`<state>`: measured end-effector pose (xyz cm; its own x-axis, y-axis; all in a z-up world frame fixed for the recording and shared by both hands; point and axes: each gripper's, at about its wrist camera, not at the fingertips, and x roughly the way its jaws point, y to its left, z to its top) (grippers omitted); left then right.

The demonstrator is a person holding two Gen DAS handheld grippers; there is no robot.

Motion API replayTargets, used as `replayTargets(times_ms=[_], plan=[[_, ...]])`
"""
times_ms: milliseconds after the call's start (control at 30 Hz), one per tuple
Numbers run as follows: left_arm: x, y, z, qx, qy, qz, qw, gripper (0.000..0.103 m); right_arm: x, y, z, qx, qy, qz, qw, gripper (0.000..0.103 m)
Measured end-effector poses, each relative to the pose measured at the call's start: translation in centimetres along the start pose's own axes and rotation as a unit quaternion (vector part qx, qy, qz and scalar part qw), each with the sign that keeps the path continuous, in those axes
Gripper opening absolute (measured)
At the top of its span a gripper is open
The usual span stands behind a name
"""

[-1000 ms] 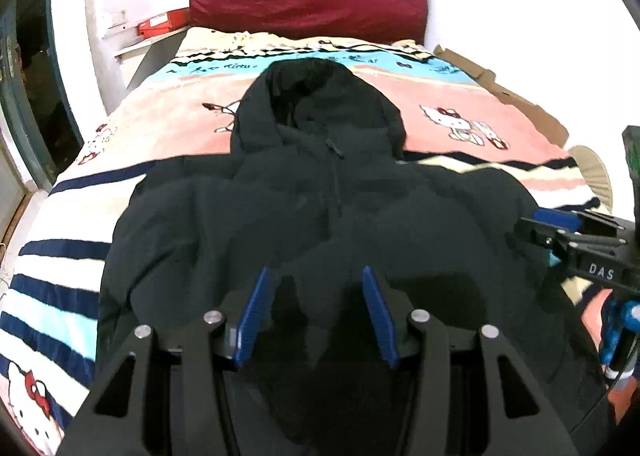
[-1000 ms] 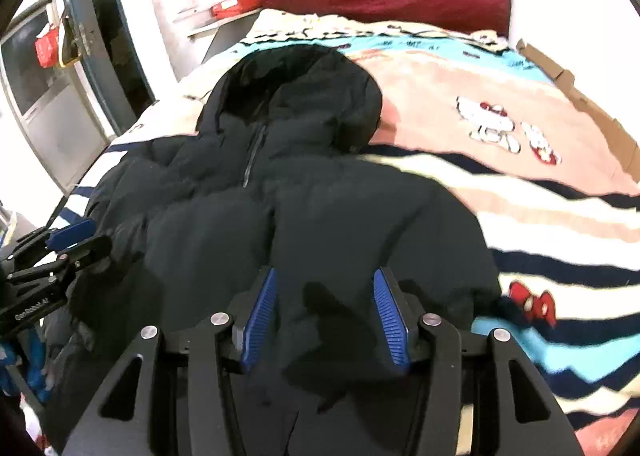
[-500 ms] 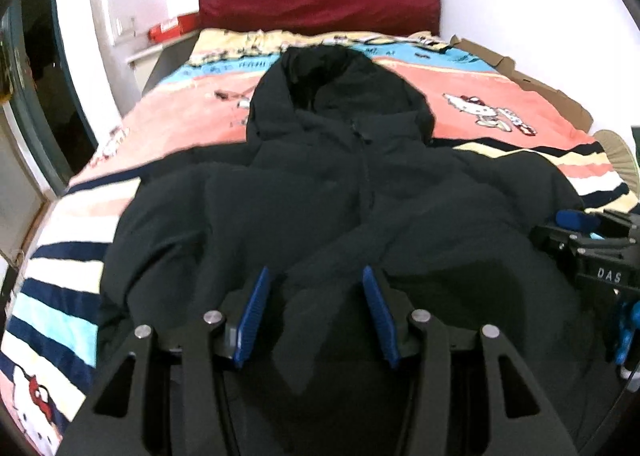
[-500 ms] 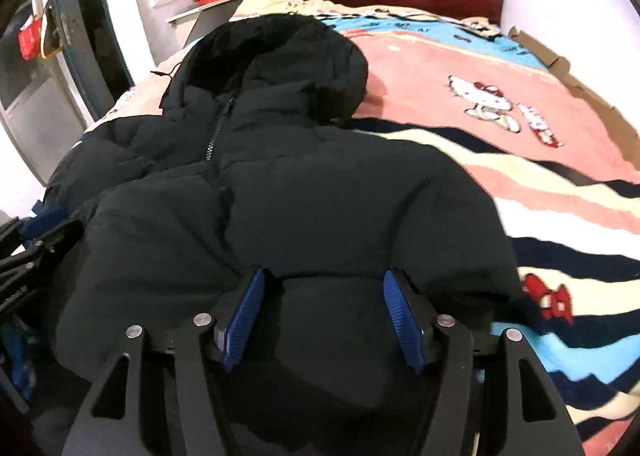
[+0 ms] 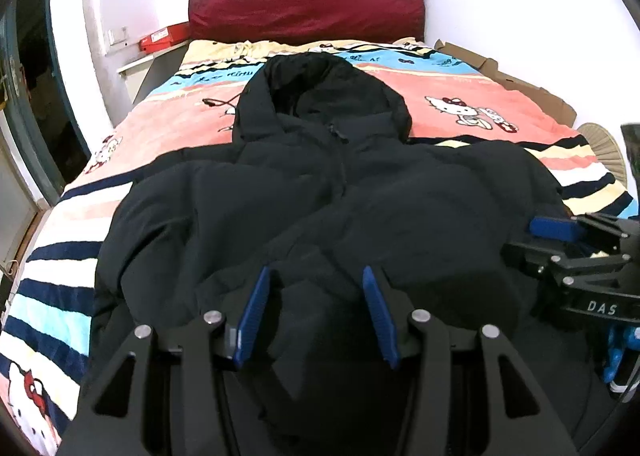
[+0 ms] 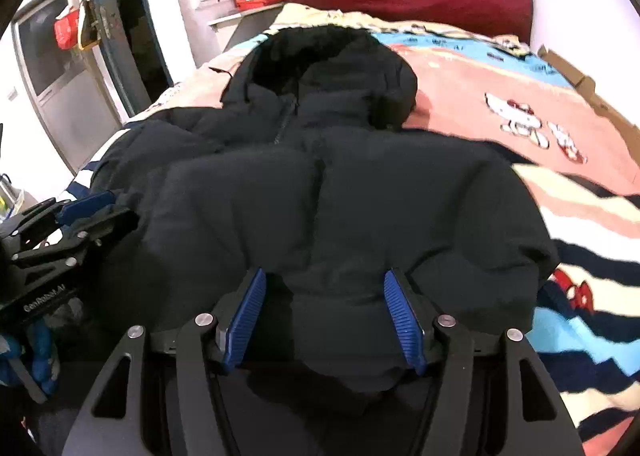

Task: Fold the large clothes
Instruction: 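Release the sleeve and smooth the jacket front with both grippers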

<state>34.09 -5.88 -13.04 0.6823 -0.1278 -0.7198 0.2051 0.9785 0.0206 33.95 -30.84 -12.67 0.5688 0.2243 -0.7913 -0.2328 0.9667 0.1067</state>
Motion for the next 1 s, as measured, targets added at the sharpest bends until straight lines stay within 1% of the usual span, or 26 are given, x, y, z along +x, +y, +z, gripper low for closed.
replayTargets(times_ms=[167, 467, 533, 667, 767, 833, 900, 1000], plan=[[0.5, -0.2, -0.3, 0.004, 0.004, 0.005, 1.0000, 0.047, 0.8, -0.3, -0.4, 0.006, 0.009, -0.002, 1.000, 0.063], [0.9, -0.2, -0.8, 0.006, 0.012, 0.010, 0.9999, 0.047, 1.4, -0.5, -1.2, 0.009, 0.015, -0.014, 1.000, 0.072], [0.9, -0.1, -0.9, 0.006, 0.016, 0.008, 0.9998, 0.047, 1.3, -0.5, -1.3, 0.008, 0.017, -0.016, 1.000, 0.073], [0.4, 0.4, -0.9, 0.009, 0.033, -0.007, 0.9994, 0.047, 0.8, -0.6, -1.4, 0.010, 0.032, -0.019, 0.999, 0.073], [-0.7, 1.3, 0.4, 0.029, 0.038, -0.005, 0.9988, 0.047, -0.4, -0.7, -0.7, 0.008, 0.045, -0.010, 0.999, 0.073], [-1.5, 2.8, 2.4, 0.033, 0.033, -0.003, 0.9989, 0.047, -1.8, -0.9, 0.3, -0.002, 0.039, 0.000, 0.999, 0.073], [-1.9, 4.0, 4.7, 0.039, 0.030, 0.001, 0.9988, 0.047, -3.5, -1.5, 2.2, -0.003, 0.027, 0.011, 1.000, 0.073], [-1.9, 5.6, 9.2, 0.045, 0.018, 0.001, 0.9988, 0.047, -5.4, -2.7, 6.5, 0.002, 0.002, 0.019, 1.000, 0.073]])
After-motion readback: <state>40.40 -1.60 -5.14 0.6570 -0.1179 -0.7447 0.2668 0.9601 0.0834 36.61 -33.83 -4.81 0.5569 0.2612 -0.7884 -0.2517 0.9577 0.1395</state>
